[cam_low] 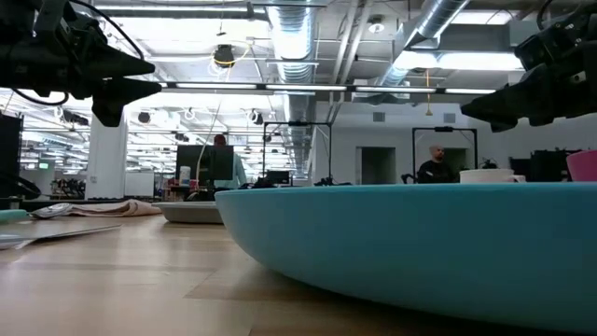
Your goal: Set up tray
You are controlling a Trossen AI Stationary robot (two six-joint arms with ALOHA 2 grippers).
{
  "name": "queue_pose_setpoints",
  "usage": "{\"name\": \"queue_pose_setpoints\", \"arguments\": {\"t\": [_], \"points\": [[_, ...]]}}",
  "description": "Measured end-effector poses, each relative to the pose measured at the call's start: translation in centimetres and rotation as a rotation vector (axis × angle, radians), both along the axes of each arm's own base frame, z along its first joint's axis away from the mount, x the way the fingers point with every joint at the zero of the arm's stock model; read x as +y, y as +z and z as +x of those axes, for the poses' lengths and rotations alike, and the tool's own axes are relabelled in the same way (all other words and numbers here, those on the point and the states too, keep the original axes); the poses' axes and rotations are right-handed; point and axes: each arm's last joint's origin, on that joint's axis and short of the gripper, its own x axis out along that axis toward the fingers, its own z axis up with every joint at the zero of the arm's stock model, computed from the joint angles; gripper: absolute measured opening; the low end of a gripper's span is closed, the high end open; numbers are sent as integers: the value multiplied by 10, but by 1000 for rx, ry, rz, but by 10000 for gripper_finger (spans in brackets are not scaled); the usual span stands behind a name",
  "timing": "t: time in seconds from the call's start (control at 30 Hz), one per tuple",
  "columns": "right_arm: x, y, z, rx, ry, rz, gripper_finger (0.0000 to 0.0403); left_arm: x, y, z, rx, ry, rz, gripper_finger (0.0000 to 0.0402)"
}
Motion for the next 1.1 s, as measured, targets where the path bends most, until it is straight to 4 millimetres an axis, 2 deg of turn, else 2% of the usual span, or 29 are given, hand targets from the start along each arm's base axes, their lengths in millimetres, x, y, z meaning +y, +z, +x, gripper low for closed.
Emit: {"name": "queue_pose_setpoints", "arguments": {"t": [0.5, 0.6, 0.73, 0.8, 1.0, 1.1], "points": [[0, 0, 0, -2, 4, -14, 123, 0, 0, 0, 0, 0, 0, 169], [2, 4, 1, -44, -11, 214, 123, 0, 0, 0, 0, 0, 0, 169], [2, 16, 1, -169, -36, 793, 123, 0, 0, 0, 0, 0, 0, 169], [0, 18, 1, -216, -86, 1001, 123, 0, 0, 0, 0, 0, 0, 169], [-10, 20, -2, -448, -358, 1299, 123, 0, 0, 0, 0, -1, 0, 169], [-15, 23, -3, -506, -410, 1259, 123, 0, 0, 0, 0, -1, 0, 169]]}}
